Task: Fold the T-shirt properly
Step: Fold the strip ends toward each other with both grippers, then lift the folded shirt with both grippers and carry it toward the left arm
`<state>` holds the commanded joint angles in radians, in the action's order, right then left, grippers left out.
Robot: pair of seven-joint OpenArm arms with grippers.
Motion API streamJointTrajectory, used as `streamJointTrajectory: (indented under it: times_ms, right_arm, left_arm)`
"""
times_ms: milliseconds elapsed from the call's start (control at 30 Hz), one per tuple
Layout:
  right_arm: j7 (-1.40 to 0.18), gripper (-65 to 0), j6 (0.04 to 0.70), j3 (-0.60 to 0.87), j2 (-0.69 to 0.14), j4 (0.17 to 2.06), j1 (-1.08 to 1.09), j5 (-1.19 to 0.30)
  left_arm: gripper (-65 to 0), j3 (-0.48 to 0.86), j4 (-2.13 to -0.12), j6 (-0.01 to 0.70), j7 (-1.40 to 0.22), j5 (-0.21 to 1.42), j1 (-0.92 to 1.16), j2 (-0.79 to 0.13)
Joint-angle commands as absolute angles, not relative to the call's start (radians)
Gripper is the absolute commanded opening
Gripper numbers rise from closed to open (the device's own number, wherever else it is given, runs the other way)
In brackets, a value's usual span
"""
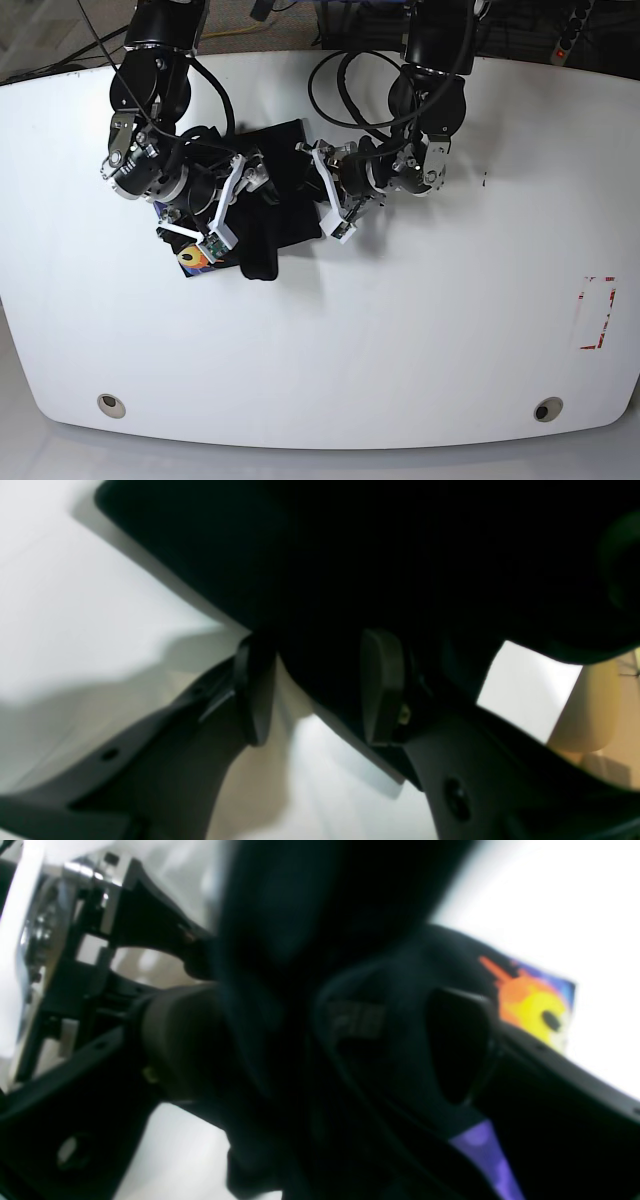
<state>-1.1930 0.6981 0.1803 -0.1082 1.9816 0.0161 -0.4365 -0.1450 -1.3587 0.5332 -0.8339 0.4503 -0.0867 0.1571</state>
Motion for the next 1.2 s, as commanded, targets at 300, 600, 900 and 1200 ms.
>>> streamJointTrajectory:
  times_ms: [300, 600, 900, 1200]
  right_arm:
    - [-1.194, -3.0, 0.698, 0.269, -0.107, 2.003, 0.015, -0.466]
    - [-1.371, -3.0, 0.698, 0.572, -0.111, 1.965, -0.047, -0.886]
    - [-1.371, -3.0, 0.698, 0.44, -0.07, 1.949, -0.162, -0.901]
    - [-1.34, -3.0, 0.698, 0.217, -0.033, 1.959, -0.208, -0.897]
  left_arm:
    - [-39.9, -0.108, -1.509, 0.533, -0.843, 0.498, -0.077, 0.058]
    - [-39.9, 0.047, -1.664, 0.533, -0.843, 0.499, -0.001, -0.105]
    - [-39.9, 0.105, -1.764, 0.535, -0.843, 0.499, 0.042, -0.165]
    - [-39.9, 0.028, -1.817, 0.535, -0.843, 0.493, 0.005, -0.174]
